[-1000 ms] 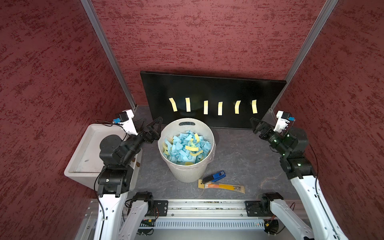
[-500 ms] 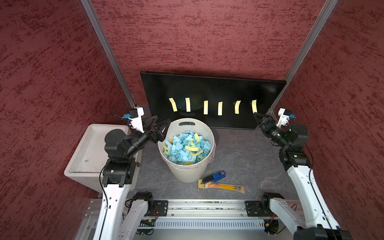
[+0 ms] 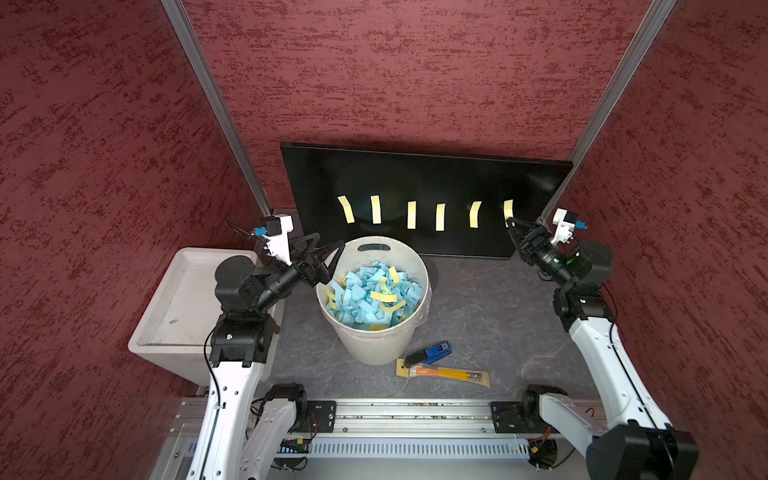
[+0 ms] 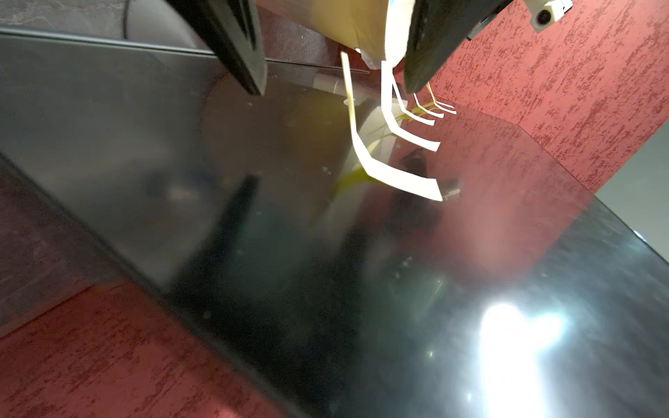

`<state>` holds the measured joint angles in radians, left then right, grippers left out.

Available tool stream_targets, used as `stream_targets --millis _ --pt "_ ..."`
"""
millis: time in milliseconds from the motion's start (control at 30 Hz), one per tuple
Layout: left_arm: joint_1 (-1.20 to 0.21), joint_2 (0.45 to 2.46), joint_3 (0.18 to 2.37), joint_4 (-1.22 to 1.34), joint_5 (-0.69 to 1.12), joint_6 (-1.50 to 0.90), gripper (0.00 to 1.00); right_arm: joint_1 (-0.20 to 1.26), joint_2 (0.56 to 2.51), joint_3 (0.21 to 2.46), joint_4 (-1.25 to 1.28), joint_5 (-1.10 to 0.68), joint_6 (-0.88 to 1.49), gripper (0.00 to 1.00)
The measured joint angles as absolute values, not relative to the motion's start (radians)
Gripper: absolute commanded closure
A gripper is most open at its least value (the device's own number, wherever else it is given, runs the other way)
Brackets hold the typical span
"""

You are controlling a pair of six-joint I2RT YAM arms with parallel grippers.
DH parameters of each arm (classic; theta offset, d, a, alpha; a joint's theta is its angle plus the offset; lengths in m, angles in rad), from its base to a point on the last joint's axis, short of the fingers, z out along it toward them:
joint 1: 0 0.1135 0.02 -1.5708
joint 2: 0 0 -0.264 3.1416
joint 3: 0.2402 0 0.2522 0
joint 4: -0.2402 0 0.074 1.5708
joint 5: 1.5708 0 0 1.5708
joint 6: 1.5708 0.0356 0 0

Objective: Remove the sticky note from the monitor
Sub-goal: Tear off the sticky note from the monitor.

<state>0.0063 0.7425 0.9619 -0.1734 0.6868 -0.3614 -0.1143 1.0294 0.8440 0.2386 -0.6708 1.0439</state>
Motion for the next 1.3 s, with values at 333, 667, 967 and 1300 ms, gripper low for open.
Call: stream_targets --millis 333,667,967,1300 --pt "0.012 0.742 0.961 -0.163 0.699 -0.363 0.00 -0.114 1.044 0.844 0.267 -0.669 1.061 0.76" --pt "0.012 0.730 0.959 -0.165 0.692 -0.405 0.00 -0.115 1.045 0.844 0.259 -0.664 1.069 1.00" --pt "0.007 0.702 0.951 -0.211 0.642 -0.446 0.00 -0.115 0.943 0.846 0.163 -0.620 1.026 1.00" --pt "-0.076 0.651 0.901 -0.286 0.585 -0.466 0.00 -0.115 0.792 0.858 -0.053 -0.608 0.941 1.00"
